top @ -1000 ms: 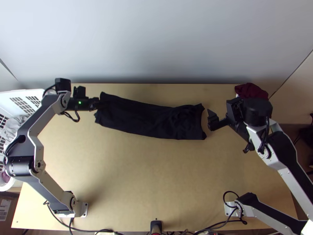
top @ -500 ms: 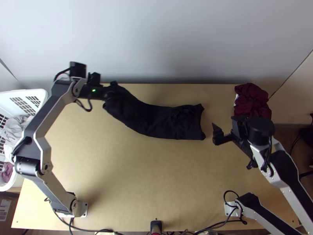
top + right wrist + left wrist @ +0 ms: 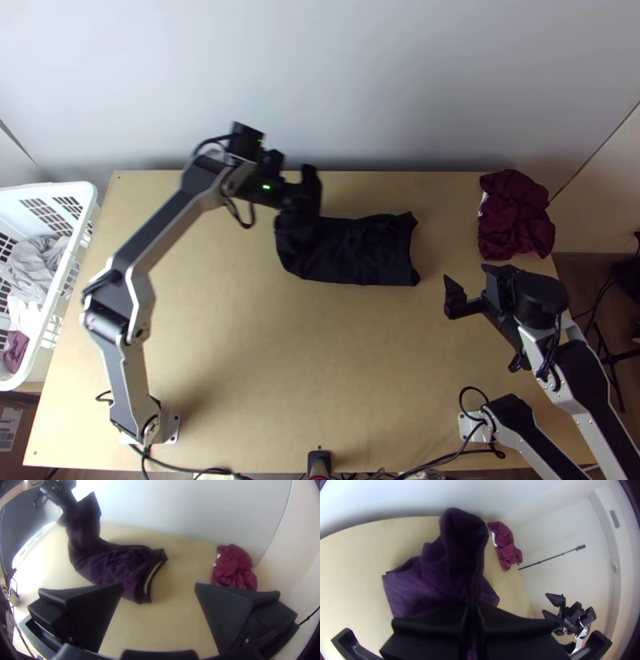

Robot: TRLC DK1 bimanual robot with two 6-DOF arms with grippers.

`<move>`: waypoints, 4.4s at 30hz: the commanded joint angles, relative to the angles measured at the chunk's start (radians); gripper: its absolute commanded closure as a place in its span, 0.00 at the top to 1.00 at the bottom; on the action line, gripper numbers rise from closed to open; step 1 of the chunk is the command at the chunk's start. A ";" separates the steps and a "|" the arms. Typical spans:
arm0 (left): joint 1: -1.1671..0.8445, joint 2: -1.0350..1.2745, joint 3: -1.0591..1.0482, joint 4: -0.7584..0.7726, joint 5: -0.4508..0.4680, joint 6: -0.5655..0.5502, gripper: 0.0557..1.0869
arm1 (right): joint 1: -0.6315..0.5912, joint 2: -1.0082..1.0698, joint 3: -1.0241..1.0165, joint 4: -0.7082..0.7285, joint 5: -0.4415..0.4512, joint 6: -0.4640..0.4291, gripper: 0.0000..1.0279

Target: Fold the t-shirt

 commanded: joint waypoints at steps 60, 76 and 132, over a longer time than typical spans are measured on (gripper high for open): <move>0.022 -0.207 -0.160 0.053 -0.351 0.080 0.96 | -0.217 0.847 0.079 0.316 -0.604 0.164 0.96; 0.061 -0.411 -0.398 0.108 -0.425 0.124 0.96 | -0.093 1.118 0.327 0.326 -0.665 0.247 0.96; 0.212 -0.660 -0.778 0.171 -0.413 0.155 0.96 | -0.650 1.204 0.944 0.343 -0.263 0.068 0.03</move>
